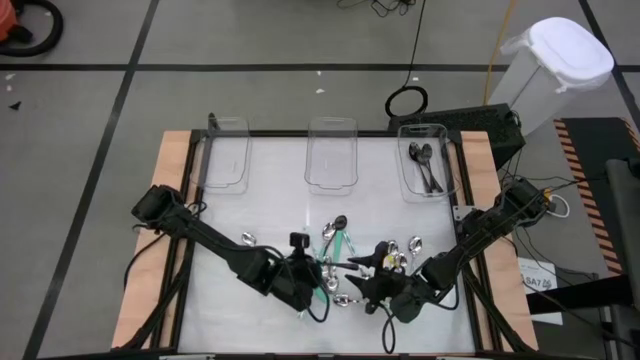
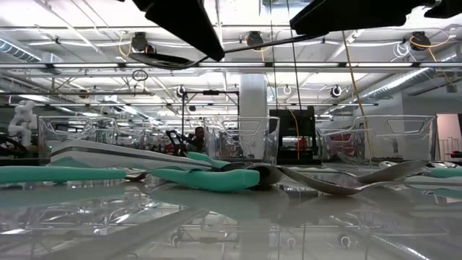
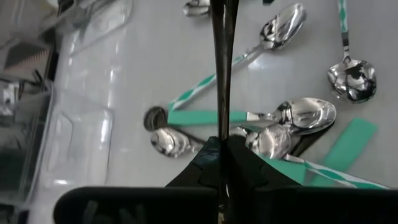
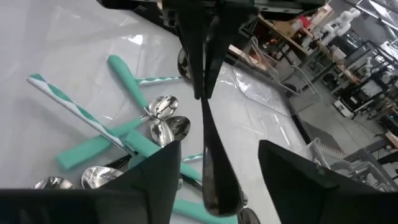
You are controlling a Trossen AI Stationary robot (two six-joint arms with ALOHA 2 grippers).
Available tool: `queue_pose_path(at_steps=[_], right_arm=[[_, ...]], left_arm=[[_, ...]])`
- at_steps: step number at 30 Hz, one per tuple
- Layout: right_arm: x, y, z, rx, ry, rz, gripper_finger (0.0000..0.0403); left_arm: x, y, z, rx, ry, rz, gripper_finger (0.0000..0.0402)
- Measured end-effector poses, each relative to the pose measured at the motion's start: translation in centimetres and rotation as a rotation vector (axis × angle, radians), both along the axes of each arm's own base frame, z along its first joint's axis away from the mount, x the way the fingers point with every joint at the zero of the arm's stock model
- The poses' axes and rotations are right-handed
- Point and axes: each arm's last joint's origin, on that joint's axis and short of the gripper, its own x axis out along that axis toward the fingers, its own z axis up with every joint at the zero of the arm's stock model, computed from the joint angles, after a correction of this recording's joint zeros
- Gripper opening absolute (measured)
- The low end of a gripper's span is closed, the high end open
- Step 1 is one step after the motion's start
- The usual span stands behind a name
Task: Sort silverware by color (type)
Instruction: Put the black spoon into the right transparent bin
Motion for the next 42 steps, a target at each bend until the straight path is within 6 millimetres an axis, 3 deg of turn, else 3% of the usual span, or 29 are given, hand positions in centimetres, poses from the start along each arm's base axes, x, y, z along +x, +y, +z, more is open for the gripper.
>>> queue_pose_path(at_steps=[11, 35, 42], right_arm=[[-0.29, 0.11, -0.53, -0.038, 0.088, 0.081, 0.0206], [-0.26, 0.11, -0.5, -0.022, 0.08, 0.076, 0.0074], [-0.12, -0.08, -0.5, -0.014, 0.078, 0.067, 0.0076]], left_arm=[[0.44, -0.27, 0.25, -0.035, -0.025, -0.048, 0.0008], [0.43, -0.31, 0.24, -0.046, -0.023, -0.051, 0.0008], [0.42, -0.31, 0.23, -0.064, -0.03, -0.031, 0.0008]])
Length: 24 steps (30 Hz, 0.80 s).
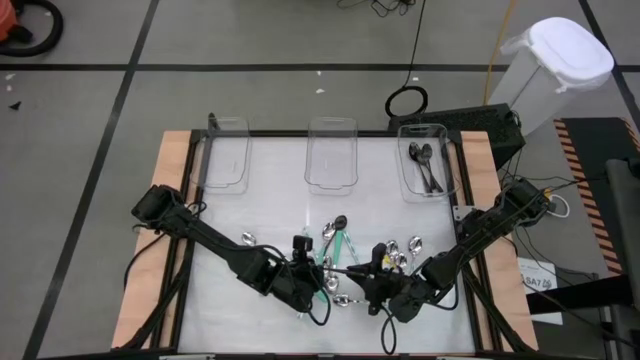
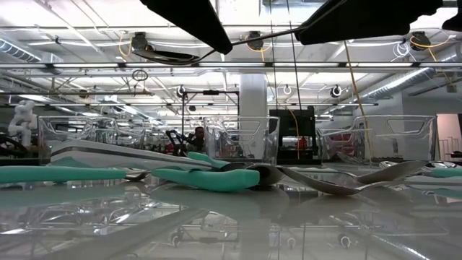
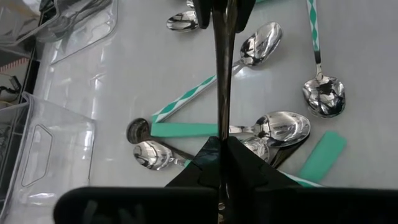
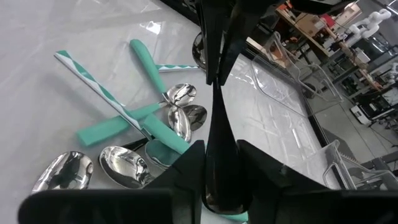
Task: Sort silverware by color (type)
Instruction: Put the black spoon into the right transparent bin
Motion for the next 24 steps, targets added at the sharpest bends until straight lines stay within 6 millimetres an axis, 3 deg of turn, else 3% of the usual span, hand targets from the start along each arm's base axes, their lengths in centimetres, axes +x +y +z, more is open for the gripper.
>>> queue_pose_path(at_steps=[4, 14, 18, 24], right_arm=[[0.0, 0.0, 0.0, -0.002, -0.001, -0.004, 0.0078], [0.0, -0.1, 0.0, -0.01, 0.002, -0.006, 0.0072], [-0.2, -0.2, 0.1, -0.025, 0.008, -0.016, 0.0074], [-1.0, -0.9, 1.5, -0.012, 0.004, -0.036, 0.0072]], left_arm=[[0.0, 0.0, 0.1, 0.008, -0.018, 0.023, 0.0031], [0.1, 0.0, 0.4, 0.061, -0.104, 0.11, 0.0161], [0.0, -0.1, 1.0, 0.071, -0.125, 0.156, 0.0179], [-0.6, -0.3, 3.6, 0.038, -0.094, 0.223, 0.0181]])
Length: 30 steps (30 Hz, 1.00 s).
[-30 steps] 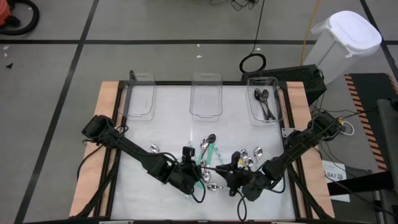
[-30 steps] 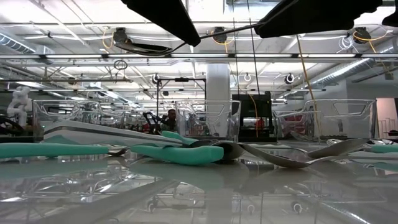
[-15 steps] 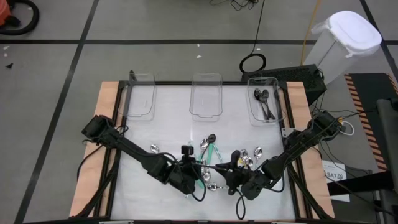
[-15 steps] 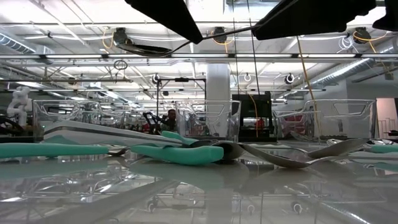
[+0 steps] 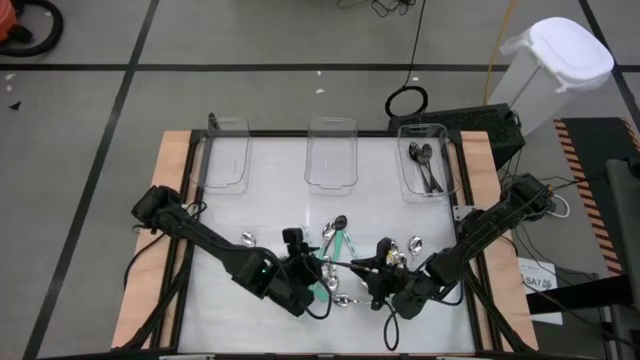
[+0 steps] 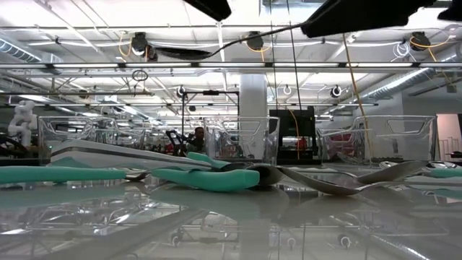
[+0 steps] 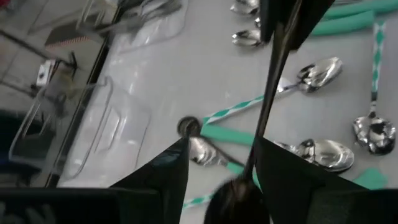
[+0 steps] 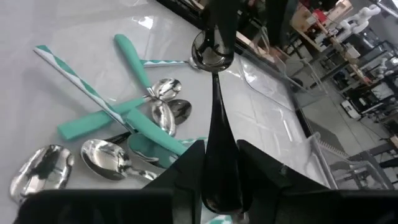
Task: Sort silverware by color (type)
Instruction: Put the black spoon into the right transparent bin
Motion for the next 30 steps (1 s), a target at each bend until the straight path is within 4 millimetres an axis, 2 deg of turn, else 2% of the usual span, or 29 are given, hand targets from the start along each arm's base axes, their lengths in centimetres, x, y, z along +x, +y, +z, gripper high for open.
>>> queue_pose_path(at_steps=[3, 8, 16, 30], right_arm=[[-0.7, -0.7, 1.0, -0.004, -0.001, -0.031, 0.0074], [-2.2, -2.4, 2.5, 0.041, 0.016, -0.096, 0.0072], [-4.9, -6.3, 4.5, 0.115, -0.024, -0.333, 0.0073], [-8.3, -11.3, 5.4, 0.169, -0.085, -0.673, 0.0074]], left_arm=[[-0.5, -0.6, 0.6, -0.002, -0.001, 0.011, 0.0181], [-1.6, -1.5, 0.5, 0.081, -0.013, 0.03, 0.0181], [-2.1, -2.1, 0.6, 0.115, -0.032, 0.031, 0.0181], [-2.0, -1.8, 0.6, 0.113, -0.031, 0.044, 0.0181]])
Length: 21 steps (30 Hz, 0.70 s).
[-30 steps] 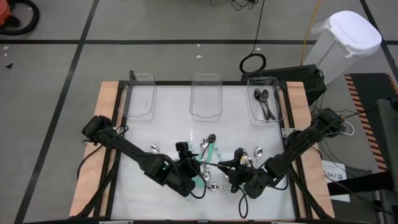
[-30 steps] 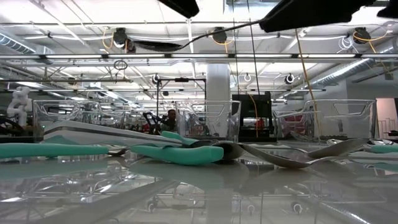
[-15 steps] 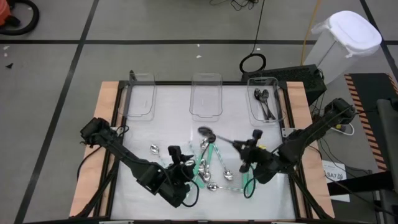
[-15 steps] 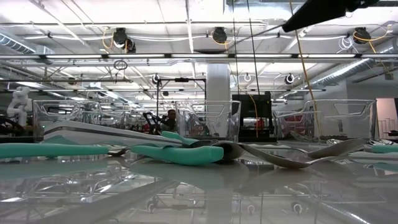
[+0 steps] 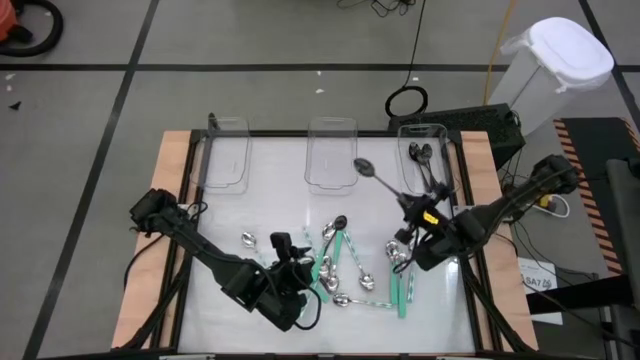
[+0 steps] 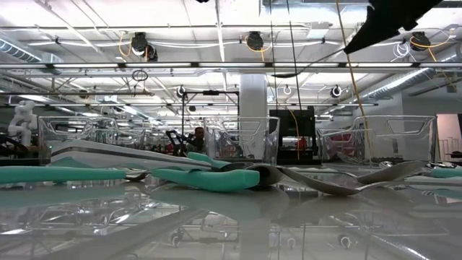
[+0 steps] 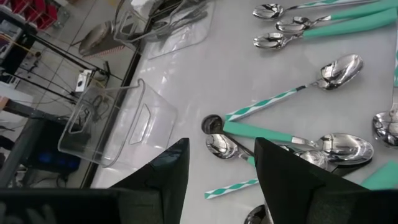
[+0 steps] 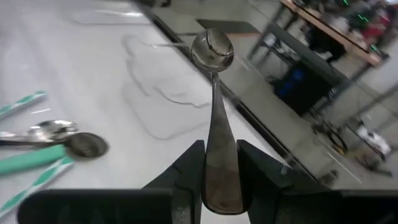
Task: Sort silverware by color (type)
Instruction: Put the black spoon into the right transparent bin
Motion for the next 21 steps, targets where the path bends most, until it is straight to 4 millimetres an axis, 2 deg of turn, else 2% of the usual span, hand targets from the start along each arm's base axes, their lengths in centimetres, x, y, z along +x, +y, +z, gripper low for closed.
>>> queue_pose_path(at_steps=[13, 21], right_arm=[[-2.8, -3.4, 0.0, 0.047, 0.019, -0.325, 0.0074], [-3.1, -4.9, 0.0, 0.073, 0.072, -0.45, 0.0074]], left_arm=[[0.0, 0.1, 0.0, -0.001, 0.001, 0.004, 0.0181], [0.0, 0.1, 0.0, -0.011, -0.005, 0.011, 0.0181]])
